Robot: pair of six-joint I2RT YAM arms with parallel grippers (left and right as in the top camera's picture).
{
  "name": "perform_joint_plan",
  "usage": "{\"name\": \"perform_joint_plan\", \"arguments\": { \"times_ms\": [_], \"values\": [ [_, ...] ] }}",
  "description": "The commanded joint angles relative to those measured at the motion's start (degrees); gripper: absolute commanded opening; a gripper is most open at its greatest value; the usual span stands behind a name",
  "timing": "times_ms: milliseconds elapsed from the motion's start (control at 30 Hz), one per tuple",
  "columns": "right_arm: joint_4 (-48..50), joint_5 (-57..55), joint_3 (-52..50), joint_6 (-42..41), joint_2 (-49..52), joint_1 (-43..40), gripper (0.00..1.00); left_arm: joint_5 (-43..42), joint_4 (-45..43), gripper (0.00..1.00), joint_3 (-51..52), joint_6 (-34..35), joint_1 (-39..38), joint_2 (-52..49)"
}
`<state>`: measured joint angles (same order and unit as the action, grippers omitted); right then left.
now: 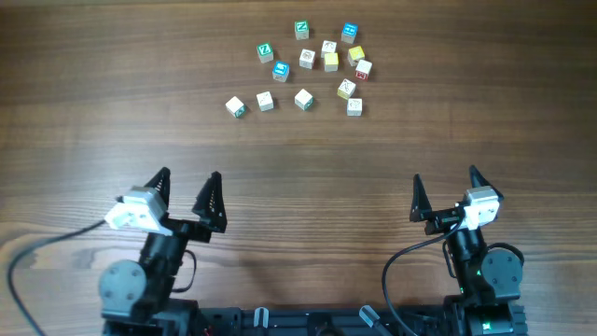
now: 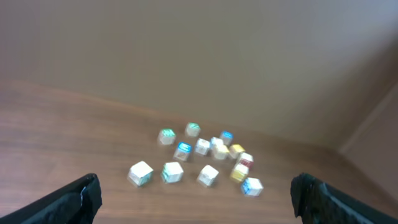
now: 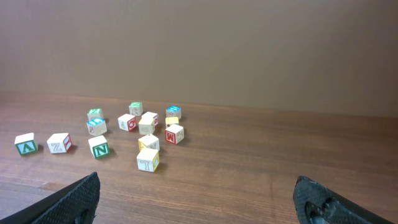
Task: Form a circle
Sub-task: 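Reach the left gripper forward over the block cluster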
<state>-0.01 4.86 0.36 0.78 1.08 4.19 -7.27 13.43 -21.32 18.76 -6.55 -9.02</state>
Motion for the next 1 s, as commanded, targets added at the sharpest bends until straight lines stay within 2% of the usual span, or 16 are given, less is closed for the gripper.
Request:
{"name": "perform_joint_plan", "arguments": {
  "times_ms": [0,200,400,533,800,867,967],
  "values": [
    [0.1,-0.7,-0.1,0.5,-0.8,-0.2,1.0,-4.7,4.9,1.0,-14.6,2.8,0.5,-11.0],
    [0.1,-0.7,-0.1,0.6,-0.8,-0.2,1.0,-10.4,20.9,1.0,-46.4,2.2,0.6,-37.8],
    [0.1,-0.7,-0.1,0.6,-0.8,-0.2,1.0,-16.1,45.2,1.0,-85.5,-6.1,0.5,-68.5],
    [0.1,-0.7,-0.1,0.6,-0.8,-0.2,1.0,-17.2,54.2,1.0,-105.4,-8.9,0.5,-86.2],
    [0.1,-0.7,-0.1,0.6,-0.8,-0.2,1.0,-15.0,54.0,1.0,-107.1,-10.4,-0.2,-101.8],
    [0.1,-0.7,-0.1,0.5,-0.8,-0.2,1.0,-14.7,54.3,1.0,-107.0,-12.8,-1.3,-104.9],
    [0.1,-0.7,-0.1,0.6,-0.8,-0.2,1.0,-14.7,52.7,1.0,-107.0,-12.8,-2.7,-108.0]
  ]
}}
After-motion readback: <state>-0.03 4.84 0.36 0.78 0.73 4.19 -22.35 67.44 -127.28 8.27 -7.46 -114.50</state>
